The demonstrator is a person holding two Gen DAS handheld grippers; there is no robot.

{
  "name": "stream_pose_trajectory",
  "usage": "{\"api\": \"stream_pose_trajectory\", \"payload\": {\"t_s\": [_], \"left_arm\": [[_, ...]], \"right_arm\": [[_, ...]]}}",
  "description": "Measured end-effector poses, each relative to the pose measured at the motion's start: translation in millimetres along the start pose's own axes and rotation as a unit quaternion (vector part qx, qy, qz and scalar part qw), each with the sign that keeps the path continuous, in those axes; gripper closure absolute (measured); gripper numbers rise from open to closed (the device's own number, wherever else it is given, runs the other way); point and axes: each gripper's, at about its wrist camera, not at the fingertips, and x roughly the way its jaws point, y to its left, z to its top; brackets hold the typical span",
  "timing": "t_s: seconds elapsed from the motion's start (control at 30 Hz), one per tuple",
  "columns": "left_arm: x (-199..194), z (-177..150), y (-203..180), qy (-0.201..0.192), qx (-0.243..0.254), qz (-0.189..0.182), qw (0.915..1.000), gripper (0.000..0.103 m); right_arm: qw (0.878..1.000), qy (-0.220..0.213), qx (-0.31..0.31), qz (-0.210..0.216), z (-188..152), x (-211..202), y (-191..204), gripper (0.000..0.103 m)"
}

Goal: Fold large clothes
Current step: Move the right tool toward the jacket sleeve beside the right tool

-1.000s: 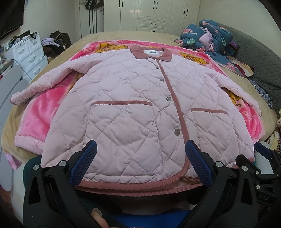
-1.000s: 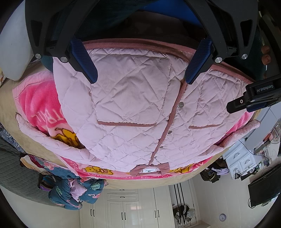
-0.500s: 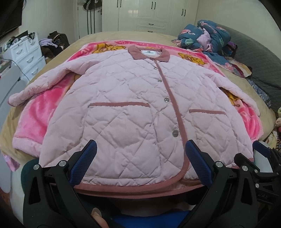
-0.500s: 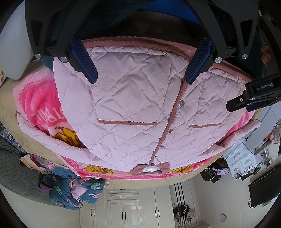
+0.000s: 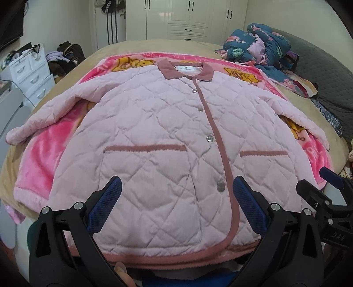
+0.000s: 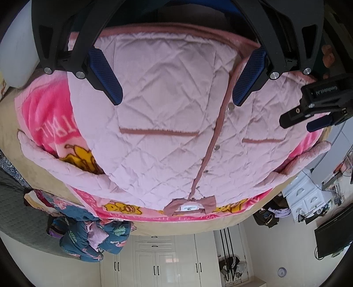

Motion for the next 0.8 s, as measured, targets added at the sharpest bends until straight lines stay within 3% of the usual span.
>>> {"api": "stream_pose_trajectory", "payload": {"t_s": [0.8], "left_arm": [[44.1, 104.8, -16.0, -0.008, -0.004, 0.012, 0.9999, 0.009]], "right_arm": [[1.0, 0.0, 0.014, 0.0, 92.2, 51.4, -17.3, 0.004]]}}
